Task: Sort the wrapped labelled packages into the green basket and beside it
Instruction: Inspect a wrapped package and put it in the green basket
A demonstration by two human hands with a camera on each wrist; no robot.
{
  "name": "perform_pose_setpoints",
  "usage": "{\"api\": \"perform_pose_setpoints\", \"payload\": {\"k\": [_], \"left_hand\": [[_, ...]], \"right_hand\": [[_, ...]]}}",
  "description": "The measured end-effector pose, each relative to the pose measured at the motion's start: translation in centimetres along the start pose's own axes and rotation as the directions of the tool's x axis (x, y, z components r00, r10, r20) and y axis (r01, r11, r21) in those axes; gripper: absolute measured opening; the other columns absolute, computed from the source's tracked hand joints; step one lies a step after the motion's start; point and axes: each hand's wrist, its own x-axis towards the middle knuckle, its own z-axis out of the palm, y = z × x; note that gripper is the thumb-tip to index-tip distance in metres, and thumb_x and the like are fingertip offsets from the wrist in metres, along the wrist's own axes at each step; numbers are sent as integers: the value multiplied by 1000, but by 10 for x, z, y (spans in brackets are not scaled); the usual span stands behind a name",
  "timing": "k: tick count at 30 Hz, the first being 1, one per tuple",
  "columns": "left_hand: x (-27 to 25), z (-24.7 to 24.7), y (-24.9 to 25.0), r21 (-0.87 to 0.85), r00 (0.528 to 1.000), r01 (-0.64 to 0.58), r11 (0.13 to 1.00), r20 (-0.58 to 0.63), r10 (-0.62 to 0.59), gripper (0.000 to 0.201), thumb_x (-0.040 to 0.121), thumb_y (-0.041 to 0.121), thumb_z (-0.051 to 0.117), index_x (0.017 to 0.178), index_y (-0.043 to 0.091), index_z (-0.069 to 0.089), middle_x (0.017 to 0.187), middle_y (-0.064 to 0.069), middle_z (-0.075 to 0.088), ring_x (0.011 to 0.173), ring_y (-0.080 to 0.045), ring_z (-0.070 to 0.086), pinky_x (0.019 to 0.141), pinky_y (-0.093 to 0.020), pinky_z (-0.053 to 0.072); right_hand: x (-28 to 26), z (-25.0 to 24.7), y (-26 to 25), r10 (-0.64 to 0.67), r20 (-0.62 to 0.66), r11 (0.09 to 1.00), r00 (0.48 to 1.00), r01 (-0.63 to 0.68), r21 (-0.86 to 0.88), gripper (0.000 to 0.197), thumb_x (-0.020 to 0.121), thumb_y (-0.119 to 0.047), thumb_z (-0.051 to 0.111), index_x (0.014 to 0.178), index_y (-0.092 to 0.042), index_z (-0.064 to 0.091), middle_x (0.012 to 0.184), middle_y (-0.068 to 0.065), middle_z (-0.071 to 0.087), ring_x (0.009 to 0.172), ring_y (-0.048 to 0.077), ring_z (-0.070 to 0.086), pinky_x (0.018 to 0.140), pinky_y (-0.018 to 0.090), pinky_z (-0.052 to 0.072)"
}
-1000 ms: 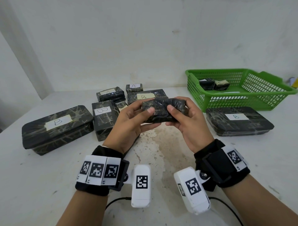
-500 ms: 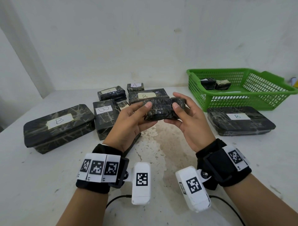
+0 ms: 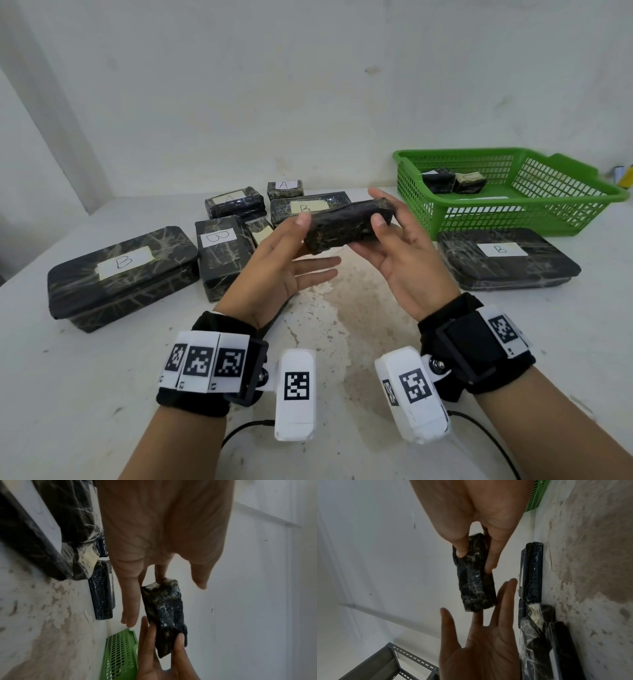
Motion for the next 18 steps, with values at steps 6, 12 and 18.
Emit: {"api": "perform_pose_setpoints", "payload": {"k": [6, 12, 18], "left_hand": [[3, -7, -3, 48, 984, -147, 988, -94, 151, 27, 80, 21, 61, 106, 12, 65, 104, -6, 73, 102, -20, 70, 86, -30, 58], [1, -3, -2, 27, 994, -91, 995, -49, 93, 30, 89, 26, 66, 114, 10, 63, 113, -14, 69, 104, -27, 68, 89, -33, 58], [1, -2, -2, 72, 982, -156, 985, -91, 162, 28, 81, 27, 60, 100, 7, 65, 104, -15, 70, 109, -35, 66, 79, -28, 59]], "right_hand": [[-3, 6, -5, 109, 3, 987, 994, -109, 121, 42, 88, -40, 52, 124, -19, 59, 125, 14, 64, 102, 27, 70, 93, 35, 56], [0, -1, 1, 9, -123, 999, 992, -3, 43, 17, 99, -15, 50, 104, -7, 65, 102, 10, 69, 94, 19, 69, 82, 30, 59], [-4, 5, -2, 20, -74, 998, 997, -16, 54, 30, 89, -35, 53, 105, -12, 65, 100, 9, 70, 91, 18, 71, 79, 32, 59]]}}
